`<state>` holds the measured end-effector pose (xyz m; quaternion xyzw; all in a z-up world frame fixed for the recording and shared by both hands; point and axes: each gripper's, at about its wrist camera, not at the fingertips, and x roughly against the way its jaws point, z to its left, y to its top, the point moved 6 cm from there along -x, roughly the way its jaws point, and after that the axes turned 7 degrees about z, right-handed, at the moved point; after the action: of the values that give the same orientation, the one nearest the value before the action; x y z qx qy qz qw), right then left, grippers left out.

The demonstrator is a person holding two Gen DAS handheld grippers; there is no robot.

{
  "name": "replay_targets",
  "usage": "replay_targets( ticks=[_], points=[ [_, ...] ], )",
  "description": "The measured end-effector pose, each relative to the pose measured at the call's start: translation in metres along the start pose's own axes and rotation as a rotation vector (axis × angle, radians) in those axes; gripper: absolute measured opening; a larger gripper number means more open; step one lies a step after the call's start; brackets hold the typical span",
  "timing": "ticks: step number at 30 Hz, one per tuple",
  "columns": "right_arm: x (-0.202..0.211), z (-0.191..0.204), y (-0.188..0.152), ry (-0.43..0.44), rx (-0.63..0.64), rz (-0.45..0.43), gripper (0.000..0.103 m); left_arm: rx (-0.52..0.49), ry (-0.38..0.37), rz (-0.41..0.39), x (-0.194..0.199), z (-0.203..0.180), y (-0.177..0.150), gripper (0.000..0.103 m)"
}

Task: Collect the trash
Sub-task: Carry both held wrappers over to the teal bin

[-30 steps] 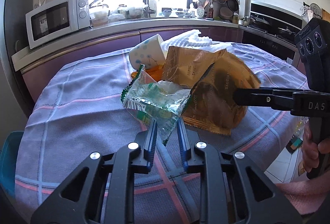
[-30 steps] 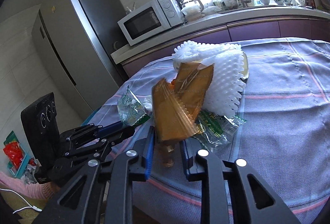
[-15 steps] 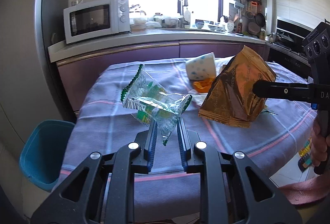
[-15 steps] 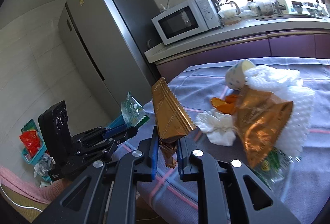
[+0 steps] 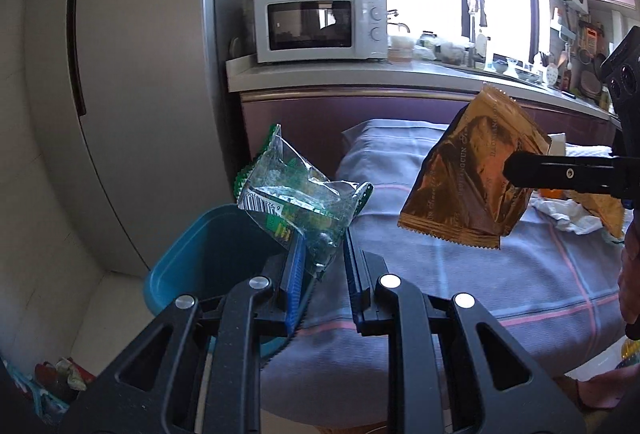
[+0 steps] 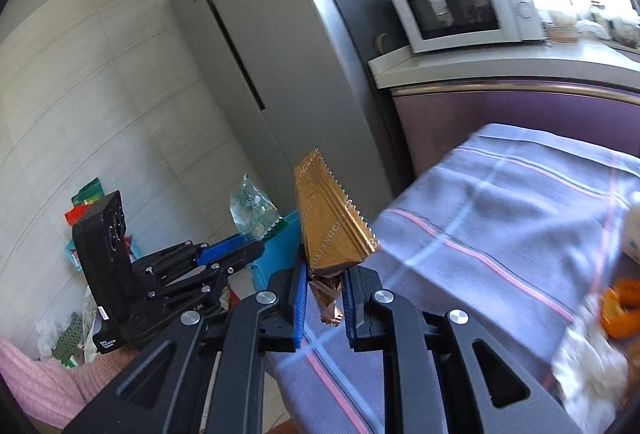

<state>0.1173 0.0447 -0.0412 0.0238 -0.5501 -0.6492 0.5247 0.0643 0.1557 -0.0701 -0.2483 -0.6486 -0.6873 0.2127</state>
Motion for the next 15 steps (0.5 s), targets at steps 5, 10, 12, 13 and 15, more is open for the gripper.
replay_targets(
  ticks=[5, 10, 12, 13, 15],
  points=[
    [-0.036, 0.016, 0.022, 0.041, 0.021, 0.034, 0.014, 0.024, 0.076, 0.037, -0.017, 0.035, -0.002, 0.021],
    [-0.070, 0.023, 0.034, 0.049, 0.023, 0.070, 0.014, 0.038, 0.111, 0.076, -0.036, 0.054, -0.006, 0.022],
    [-0.084, 0.023, 0.037, 0.047, 0.017, 0.096, 0.014, 0.047, 0.121, 0.091, -0.043, 0.061, -0.006, 0.022],
    [-0.090, 0.023, 0.038, 0.048, 0.013, 0.106, 0.014, 0.052, 0.121, 0.097, -0.047, 0.062, -0.007, 0.022],
    [-0.103, 0.024, 0.038, 0.048, 0.004, 0.130, 0.014, 0.058, 0.129, 0.112, -0.054, 0.068, -0.009, 0.022]
  ],
)
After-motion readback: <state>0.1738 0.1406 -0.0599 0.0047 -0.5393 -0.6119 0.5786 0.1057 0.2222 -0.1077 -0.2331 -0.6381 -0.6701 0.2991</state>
